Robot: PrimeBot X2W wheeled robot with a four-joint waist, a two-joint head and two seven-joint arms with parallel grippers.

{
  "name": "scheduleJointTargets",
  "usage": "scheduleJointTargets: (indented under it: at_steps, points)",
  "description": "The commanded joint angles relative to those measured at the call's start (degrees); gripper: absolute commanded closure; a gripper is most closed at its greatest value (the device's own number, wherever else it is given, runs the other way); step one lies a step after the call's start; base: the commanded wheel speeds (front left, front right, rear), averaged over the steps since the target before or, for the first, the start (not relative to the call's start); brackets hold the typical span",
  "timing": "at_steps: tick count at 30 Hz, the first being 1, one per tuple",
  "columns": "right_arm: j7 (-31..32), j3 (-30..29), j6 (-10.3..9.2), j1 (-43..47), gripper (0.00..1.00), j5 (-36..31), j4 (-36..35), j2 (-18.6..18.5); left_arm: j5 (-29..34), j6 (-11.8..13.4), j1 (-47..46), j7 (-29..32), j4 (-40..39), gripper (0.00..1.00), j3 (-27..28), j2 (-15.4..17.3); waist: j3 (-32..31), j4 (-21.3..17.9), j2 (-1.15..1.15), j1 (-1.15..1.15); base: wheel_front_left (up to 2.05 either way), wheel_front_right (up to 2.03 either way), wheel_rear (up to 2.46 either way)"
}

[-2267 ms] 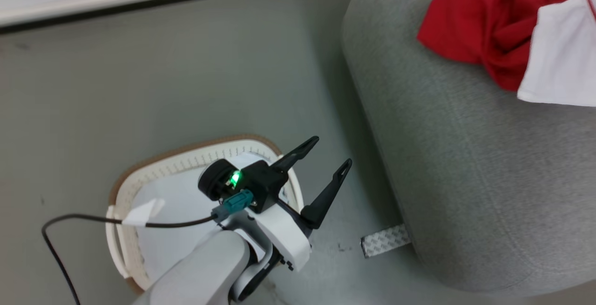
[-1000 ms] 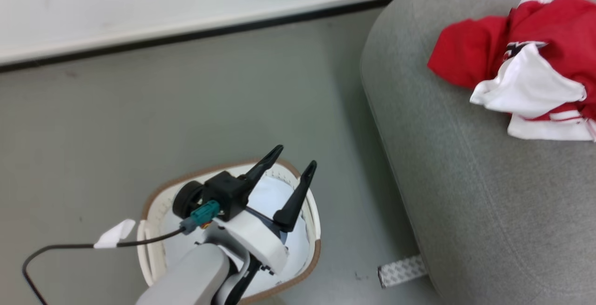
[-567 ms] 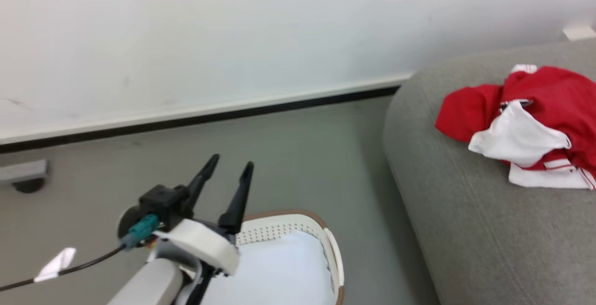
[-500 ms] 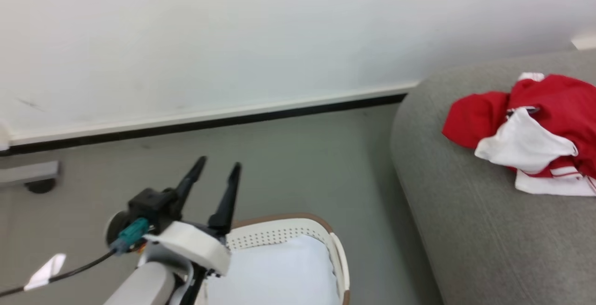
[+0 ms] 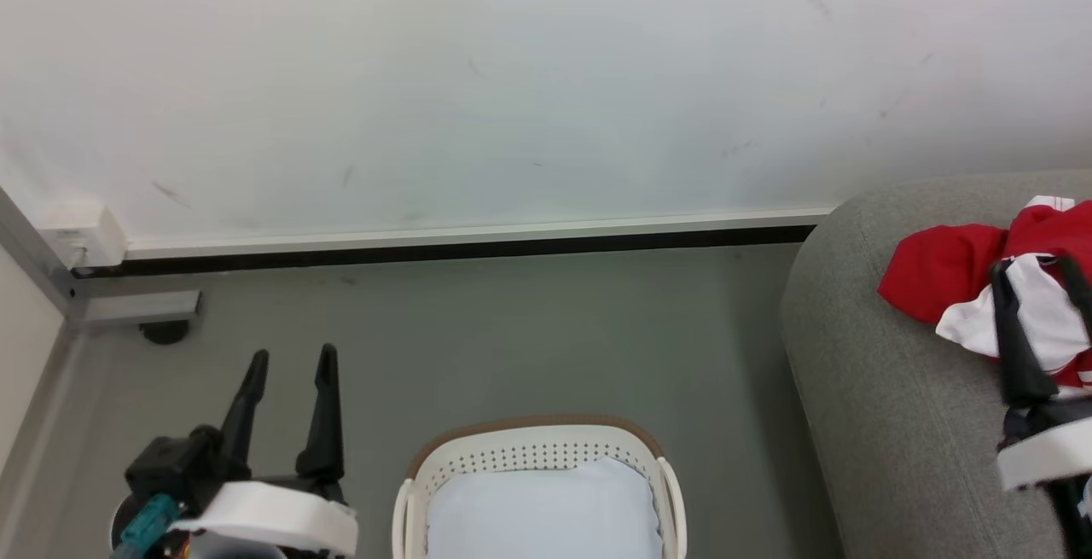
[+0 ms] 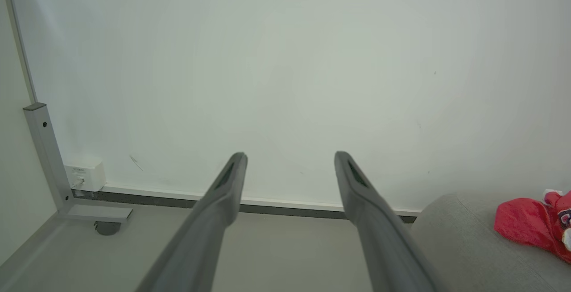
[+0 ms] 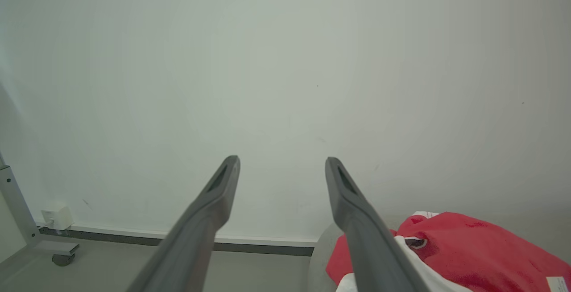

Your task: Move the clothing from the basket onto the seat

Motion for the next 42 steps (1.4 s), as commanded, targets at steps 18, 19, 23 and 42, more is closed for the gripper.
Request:
scheduleJointTargets:
  at_steps: [18,19,23,42]
  points:
    - [-0.16,-9.99,-0.13,19.45,0.0,-15.82,-12.48,21.26,12.43,-10.65,8.0,-0.04,4.32,0.0,13.32,-11.31,0.29,-0.02,0.0,0.01,0.0,0.0,0.0]
    - [-0.16,-9.99,-0.13,19.48,0.0,-15.93,-12.39,21.32,12.98,-10.85,8.0,-0.04,4.28,0.0,13.58,-11.58,0.26,0.02,0.0,0.01,0.0,0.0,0.0]
    - [-0.16,-9.52,-0.13,19.14,0.0,-15.96,-11.8,21.43,13.58,-11.78,7.49,-0.04,4.89,0.0,14.39,-12.13,0.14,0.12,0.0,0.01,0.0,0.0,0.0]
    - [-0.1,-9.02,-0.13,17.06,0.0,-16.94,-8.02,21.6,13.52,-12.6,6.65,-0.04,6.13,0.0,14.2,-12.38,-0.35,-0.12,0.0,0.01,0.0,0.0,0.0]
